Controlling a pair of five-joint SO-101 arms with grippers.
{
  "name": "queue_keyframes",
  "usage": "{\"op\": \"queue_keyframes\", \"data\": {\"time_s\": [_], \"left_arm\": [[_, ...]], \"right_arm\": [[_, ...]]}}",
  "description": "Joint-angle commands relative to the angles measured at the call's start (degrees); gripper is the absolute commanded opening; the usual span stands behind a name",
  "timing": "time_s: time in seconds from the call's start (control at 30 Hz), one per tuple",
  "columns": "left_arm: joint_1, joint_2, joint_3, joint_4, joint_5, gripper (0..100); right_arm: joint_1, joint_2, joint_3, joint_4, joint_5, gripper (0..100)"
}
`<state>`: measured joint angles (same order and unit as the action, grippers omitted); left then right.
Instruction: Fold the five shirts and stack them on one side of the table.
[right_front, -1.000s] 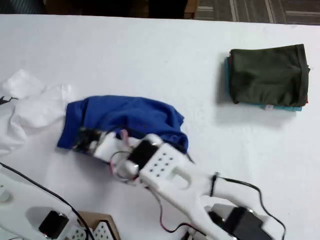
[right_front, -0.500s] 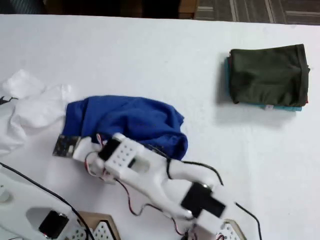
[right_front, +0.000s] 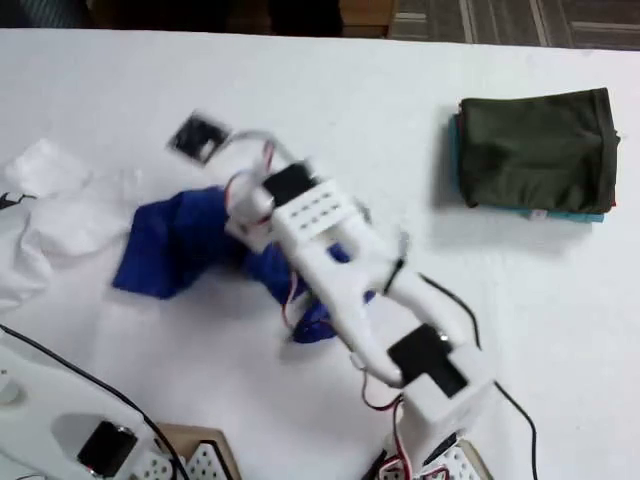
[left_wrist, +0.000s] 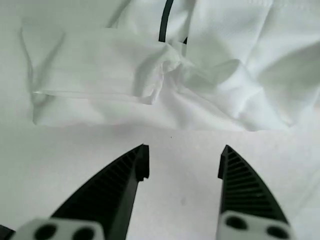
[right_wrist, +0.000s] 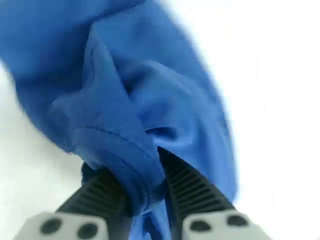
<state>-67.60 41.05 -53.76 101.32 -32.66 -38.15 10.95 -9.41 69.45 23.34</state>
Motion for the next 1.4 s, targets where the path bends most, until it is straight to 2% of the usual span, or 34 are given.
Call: {"op": "queue_keyframes", "data": {"time_s": [0.0, 0.17, 0.37, 0.47, 0.7, 1.0, 1.13, 1.37], "left_arm": [[1.67, -0.7, -0.57, 0.97, 0.62, 24], [2.64, -0.7, -0.57, 0.97, 0.62, 24], [4.31, -0.7, -0.48, 1.05, 0.7, 24], [5.36, -1.32, 0.84, 1.14, 0.7, 24], [9.32, -1.41, 7.16, 1.14, 0.7, 24], [15.03, -1.49, 12.79, 1.23, 0.7, 24], [22.51, -3.78, 18.42, 1.23, 3.6, 25], [45.01, -14.15, 29.14, 0.97, 17.76, 25]], "right_arm": [[3.74, -6.81, -9.85, 4.26, 0.09, 1.8], [7.87, -9.54, -20.22, 7.16, -0.26, 1.8], [8.04, -10.07, -33.93, 10.15, -0.26, 1.8], [9.98, -9.36, -34.73, 9.1, -0.26, 1.8], [19.47, 0.48, -34.73, 1.19, -0.26, 1.8], [27.38, 10.59, -35.16, 1.54, -0.26, 1.9], [27.56, 9.01, -35.25, 6.29, -0.26, 3.6], [27.65, 2.51, -35.25, 15.87, -0.26, 32.1]]}}
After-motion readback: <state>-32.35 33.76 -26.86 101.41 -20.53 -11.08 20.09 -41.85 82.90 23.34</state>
